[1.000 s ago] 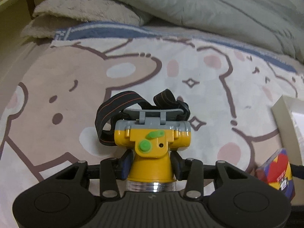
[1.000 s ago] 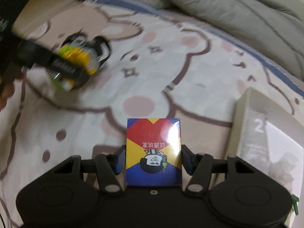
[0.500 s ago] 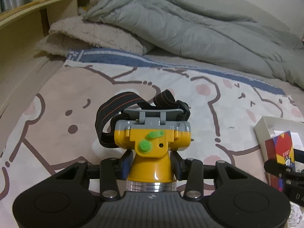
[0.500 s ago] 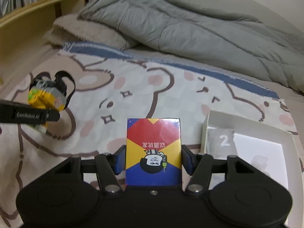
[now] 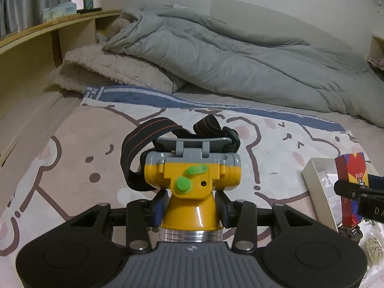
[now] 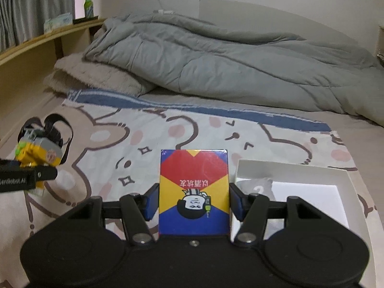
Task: Organize objects
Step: 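Lift the headlamp with the left tool while the right tool lifts the card box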
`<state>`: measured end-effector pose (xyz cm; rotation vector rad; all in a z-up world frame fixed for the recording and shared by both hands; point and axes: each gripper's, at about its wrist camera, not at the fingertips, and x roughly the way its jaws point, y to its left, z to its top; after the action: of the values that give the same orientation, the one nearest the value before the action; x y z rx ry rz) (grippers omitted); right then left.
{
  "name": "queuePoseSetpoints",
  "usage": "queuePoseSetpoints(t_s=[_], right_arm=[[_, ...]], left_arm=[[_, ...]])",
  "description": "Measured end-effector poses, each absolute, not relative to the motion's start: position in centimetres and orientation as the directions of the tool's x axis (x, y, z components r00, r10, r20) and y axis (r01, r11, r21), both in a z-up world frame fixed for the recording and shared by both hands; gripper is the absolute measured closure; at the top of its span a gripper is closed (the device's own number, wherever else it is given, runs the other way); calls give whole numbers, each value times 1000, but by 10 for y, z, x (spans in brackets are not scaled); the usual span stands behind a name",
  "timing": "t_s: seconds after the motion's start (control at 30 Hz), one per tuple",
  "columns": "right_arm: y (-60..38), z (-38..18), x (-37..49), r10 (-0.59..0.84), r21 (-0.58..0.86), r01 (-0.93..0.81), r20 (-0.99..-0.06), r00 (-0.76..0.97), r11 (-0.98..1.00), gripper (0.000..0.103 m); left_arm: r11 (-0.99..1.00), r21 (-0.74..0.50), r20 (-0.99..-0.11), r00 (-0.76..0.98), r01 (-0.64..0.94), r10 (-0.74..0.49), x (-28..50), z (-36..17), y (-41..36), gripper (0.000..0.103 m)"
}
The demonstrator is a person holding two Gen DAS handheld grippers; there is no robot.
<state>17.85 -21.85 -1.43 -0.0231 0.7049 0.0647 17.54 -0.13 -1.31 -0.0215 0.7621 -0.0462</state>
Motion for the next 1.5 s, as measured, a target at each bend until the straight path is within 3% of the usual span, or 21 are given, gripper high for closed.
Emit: queuePoseSetpoints(t_s=[0.6,1.5], right_arm=[[-275,-1,167,-21,25,47,-618,786,999,43],[-401,-17,153,-236,21,316,-616,751,949,43]], left_arm=[[992,-50,-651,750,113,-118,180,-7,-40,59],[938,-137,-582,739,320,-338,187,3,-148,59]])
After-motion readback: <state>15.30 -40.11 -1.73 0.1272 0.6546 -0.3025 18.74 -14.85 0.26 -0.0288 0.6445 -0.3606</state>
